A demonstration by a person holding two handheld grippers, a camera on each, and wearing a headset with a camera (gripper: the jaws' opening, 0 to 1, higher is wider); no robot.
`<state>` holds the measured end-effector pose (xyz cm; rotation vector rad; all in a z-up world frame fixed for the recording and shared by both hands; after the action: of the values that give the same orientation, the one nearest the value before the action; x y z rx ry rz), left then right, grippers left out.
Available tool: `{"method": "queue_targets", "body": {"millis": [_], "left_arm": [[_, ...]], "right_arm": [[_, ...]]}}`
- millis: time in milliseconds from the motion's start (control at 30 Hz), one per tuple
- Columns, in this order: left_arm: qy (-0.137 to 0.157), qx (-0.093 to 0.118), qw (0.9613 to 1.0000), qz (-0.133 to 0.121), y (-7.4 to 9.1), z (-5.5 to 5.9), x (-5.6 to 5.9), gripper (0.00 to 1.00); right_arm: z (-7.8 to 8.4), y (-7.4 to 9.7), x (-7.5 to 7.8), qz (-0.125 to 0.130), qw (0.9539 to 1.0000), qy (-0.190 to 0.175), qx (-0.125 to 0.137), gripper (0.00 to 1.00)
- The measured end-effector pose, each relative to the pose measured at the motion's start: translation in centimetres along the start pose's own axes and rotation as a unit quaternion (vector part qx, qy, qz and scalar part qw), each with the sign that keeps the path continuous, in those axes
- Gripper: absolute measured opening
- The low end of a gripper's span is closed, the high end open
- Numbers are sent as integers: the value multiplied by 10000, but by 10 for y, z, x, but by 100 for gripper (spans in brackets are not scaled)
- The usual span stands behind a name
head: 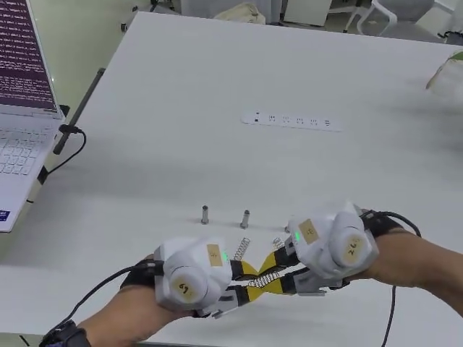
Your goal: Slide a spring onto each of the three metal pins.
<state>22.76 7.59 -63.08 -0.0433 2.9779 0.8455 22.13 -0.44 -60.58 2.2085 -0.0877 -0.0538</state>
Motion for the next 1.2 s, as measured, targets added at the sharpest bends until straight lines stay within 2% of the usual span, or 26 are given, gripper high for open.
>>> {"method": "queue_targets", "body": {"millis": [267, 633, 733, 900, 1200], "left_arm": [[90, -55, 9998, -179, 6, 6, -3, 8], [496, -56, 9971, -572, 26, 25, -14, 13], [705, 20, 9950, -712, 34, 30, -18, 14], [848, 33, 9926, -867, 42, 37, -22, 15], [1205, 100, 9843, -1290, 61, 50, -32, 16]], "right_arm": [[-4, -2, 3, 8, 9999, -102, 99, 8], [-3, -2, 13, 111, 9996, -253, 91, 8], [-1, -2, 17, 152, 9995, -283, 49, 8], [2, -2, 22, 197, 9993, -311, -17, 8], [7, -4, 35, 251, 9987, -388, -222, 8]]}}
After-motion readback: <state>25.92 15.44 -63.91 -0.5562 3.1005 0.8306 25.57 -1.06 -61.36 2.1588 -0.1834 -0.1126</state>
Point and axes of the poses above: the centre of the closed fingertips' face, and the gripper's own axes: y roughly backward along the fingers, x roughly to its right, z roughly out of its underside, the point moved 7 cm from there along y, roughly backward along the fingers, and after that the axes turned 2 degrees about -y, right-handed, at the moved point
